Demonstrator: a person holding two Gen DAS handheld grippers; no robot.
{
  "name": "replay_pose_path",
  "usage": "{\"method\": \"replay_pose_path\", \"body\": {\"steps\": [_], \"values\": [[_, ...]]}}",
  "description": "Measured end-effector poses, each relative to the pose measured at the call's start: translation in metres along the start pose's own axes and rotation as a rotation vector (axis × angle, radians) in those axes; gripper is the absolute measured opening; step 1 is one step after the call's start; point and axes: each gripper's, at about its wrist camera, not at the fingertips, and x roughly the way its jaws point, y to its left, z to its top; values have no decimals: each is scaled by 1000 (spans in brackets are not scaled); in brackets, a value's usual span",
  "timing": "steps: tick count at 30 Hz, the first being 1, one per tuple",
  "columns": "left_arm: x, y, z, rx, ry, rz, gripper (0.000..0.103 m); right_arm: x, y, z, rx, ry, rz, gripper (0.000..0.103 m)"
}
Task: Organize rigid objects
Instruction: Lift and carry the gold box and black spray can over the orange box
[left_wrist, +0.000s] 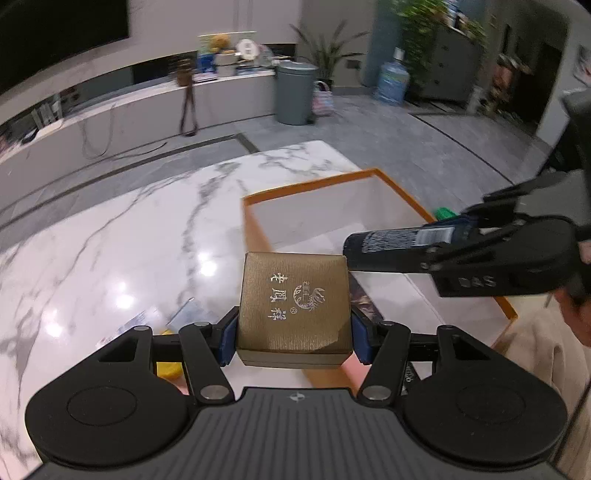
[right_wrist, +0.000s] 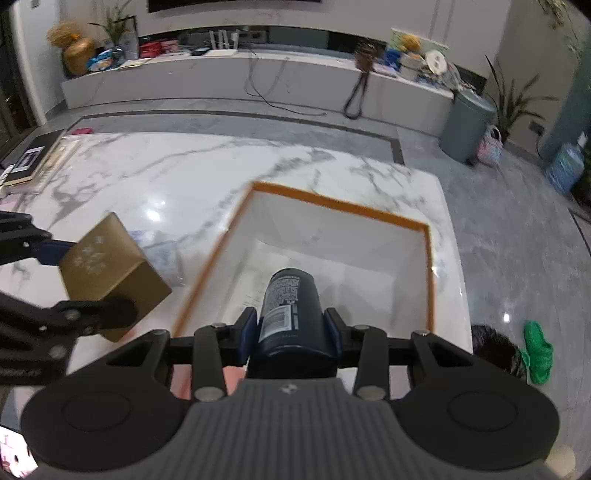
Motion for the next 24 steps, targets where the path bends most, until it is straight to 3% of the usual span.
{"method": "replay_pose_path", "body": {"steps": [4,13,24], "values": [[18,-18,4,62,29,-1,67,20,-18,-10,29,33,-12,39],[58,-41,9,97,65,-23,67,61,-32,-49,28,170,-55,39],[62,-54,8,128,75,-26,67,78,-33,-65,68,273,10,40]]}}
